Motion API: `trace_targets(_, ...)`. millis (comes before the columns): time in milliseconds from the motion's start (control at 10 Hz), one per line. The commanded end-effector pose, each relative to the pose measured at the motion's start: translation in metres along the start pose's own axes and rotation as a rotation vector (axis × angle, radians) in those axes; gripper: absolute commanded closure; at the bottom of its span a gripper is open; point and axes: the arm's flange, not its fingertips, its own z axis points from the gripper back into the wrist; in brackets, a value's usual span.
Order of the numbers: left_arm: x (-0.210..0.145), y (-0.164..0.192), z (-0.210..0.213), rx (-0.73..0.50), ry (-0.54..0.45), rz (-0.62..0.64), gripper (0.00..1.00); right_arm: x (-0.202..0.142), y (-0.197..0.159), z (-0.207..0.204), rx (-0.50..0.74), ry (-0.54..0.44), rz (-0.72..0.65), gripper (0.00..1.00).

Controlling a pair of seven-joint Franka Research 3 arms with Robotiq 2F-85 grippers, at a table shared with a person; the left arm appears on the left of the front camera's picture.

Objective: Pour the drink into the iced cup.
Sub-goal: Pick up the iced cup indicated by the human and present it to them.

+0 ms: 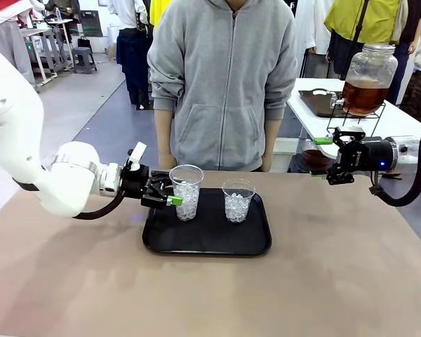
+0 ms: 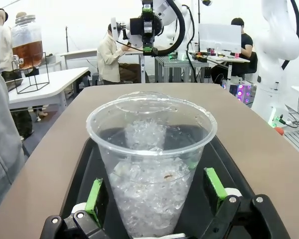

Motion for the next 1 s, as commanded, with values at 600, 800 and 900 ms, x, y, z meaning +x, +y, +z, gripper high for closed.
trace_targets(600,-0.005,0.004,-0.03,0.021,-0.013,0.025,0.0,0.001,0.001,0.0,-0.005,-0.005,0.004,0.0)
trace_targets(800,-0.004,0.005,-0.03,0.043,-0.023,0.028,0.2,0.001,0.001,0.0,-0.005,-0.005,0.004,0.0)
trace_targets(900,-0.003,0.004,-0.03,0.047,-0.028,0.029,0.2,0.001,0.001,0.0,-0.005,-0.005,0.004,0.0)
